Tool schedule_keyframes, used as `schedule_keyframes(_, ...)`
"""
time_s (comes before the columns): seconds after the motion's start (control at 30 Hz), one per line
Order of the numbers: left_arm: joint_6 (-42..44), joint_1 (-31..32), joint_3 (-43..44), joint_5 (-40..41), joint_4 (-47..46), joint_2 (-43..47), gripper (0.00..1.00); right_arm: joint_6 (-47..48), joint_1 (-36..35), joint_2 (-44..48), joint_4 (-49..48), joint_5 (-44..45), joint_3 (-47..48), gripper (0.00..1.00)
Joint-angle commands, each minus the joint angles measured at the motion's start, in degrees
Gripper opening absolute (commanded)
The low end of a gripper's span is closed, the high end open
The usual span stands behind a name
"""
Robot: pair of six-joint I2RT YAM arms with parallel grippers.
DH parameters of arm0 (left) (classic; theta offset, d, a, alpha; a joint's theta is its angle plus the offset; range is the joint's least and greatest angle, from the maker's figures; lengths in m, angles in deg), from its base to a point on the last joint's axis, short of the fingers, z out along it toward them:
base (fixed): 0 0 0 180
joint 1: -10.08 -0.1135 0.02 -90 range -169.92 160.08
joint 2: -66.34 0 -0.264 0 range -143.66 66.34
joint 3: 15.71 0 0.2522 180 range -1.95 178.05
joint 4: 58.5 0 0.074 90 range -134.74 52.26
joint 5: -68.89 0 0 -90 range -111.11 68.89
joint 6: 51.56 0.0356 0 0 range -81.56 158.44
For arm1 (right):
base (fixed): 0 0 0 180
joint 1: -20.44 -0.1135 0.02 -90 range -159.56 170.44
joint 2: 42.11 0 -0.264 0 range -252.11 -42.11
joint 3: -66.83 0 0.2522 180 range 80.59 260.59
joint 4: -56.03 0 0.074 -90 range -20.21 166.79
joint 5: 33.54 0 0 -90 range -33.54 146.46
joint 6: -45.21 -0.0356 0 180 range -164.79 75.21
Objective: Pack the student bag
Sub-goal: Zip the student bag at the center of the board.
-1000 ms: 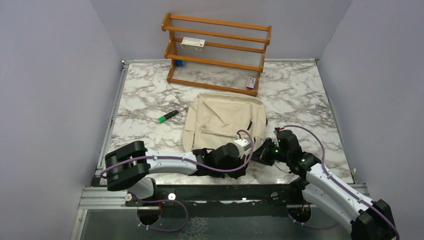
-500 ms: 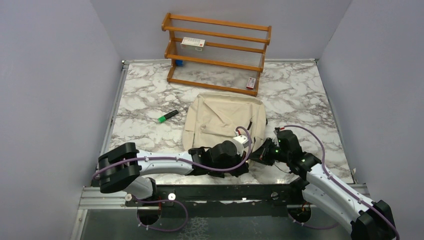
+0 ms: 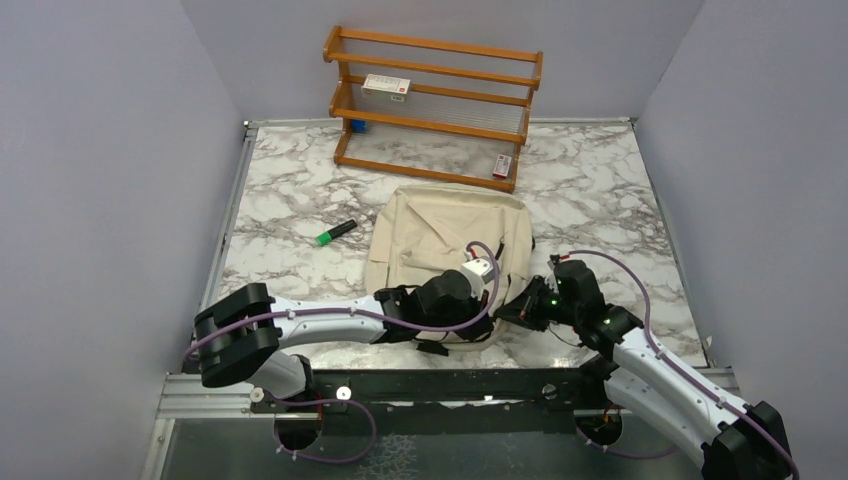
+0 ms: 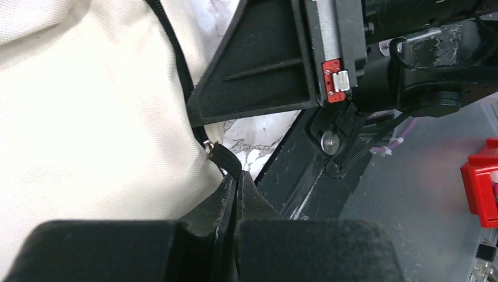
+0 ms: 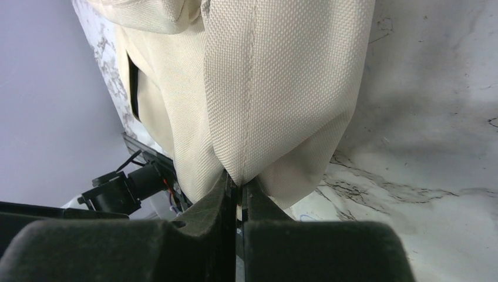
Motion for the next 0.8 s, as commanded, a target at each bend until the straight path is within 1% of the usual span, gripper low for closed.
schedule_keyframes(0.0, 2.4, -1.7, 0.9, 0.7, 2.0, 0.6, 0.0, -0.3, 0.1, 0.2, 0.5, 1.6, -0.1, 0.07)
schedule_keyframes(0.17, 2.5, -2.1, 0.2, -1.1, 1.6, -0.5, 0.0, -0.2, 0.1, -0.1, 0.3, 1.4, 0.0, 0.07)
schedule_keyframes(0.27, 2.2, -2.1, 0.1, -2.2, 1.0, -1.2, 0.11, -0.2, 0.1, -0.3, 0.3, 1.3, -0.1, 0.07)
schedule_keyframes(0.4, 1.9, -2.1, 0.2, -3.4, 0.2, -1.9, 0.23, -0.2, 0.1, -0.3, 0.2, 1.3, -0.2, 0.07)
schedule_keyframes(0.77, 1.7, -2.1, 0.9, -4.3, -0.2, -3.0, 0.34, -0.2, 0.0, -0.4, -0.1, 1.2, -0.3, 0.07)
